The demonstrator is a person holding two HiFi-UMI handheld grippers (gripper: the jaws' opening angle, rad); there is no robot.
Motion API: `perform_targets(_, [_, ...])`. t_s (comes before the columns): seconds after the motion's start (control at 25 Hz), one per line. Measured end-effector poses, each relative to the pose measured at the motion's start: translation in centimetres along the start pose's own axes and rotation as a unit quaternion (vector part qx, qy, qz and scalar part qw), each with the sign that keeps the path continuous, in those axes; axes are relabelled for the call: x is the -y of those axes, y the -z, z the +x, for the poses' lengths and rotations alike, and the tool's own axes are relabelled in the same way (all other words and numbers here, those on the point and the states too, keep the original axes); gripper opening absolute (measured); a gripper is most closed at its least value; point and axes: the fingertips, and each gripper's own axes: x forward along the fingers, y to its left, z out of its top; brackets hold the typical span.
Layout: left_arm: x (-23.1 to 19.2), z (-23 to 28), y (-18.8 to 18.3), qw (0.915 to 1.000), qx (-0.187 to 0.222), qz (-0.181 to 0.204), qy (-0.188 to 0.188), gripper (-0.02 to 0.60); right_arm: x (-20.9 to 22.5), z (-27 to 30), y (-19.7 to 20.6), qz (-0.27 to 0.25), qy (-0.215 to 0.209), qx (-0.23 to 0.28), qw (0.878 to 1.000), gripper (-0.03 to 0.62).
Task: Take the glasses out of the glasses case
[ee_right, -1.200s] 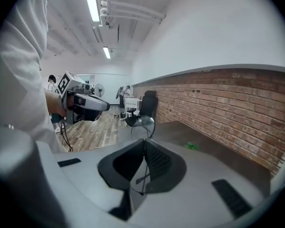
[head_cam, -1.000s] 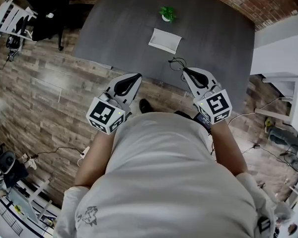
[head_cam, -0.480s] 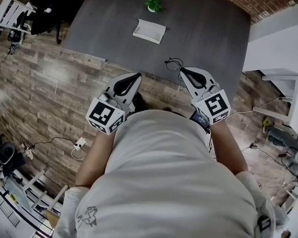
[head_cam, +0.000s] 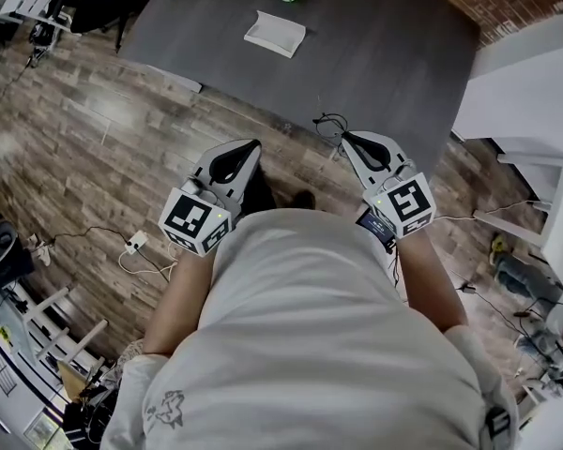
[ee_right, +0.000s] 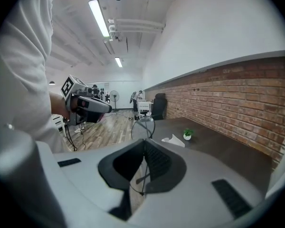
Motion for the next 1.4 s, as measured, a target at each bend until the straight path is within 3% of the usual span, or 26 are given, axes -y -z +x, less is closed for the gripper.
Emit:
perform_targets(0.44, [3.3, -3.4, 0.0, 0.9995, 0.006, 0.017, -0.024, 0.011, -3.3, -2.4, 0.3, -0.005, -0.027, 0.013, 1.000, 0.015])
perform_targets(1.4, [4.7, -18.3, 1.8, 0.9985, 0.036, 0.037, 0.015, 0.011, -18.8, -3.3, -2.4, -0.022, 0.015, 0.018, 0.999, 0.015])
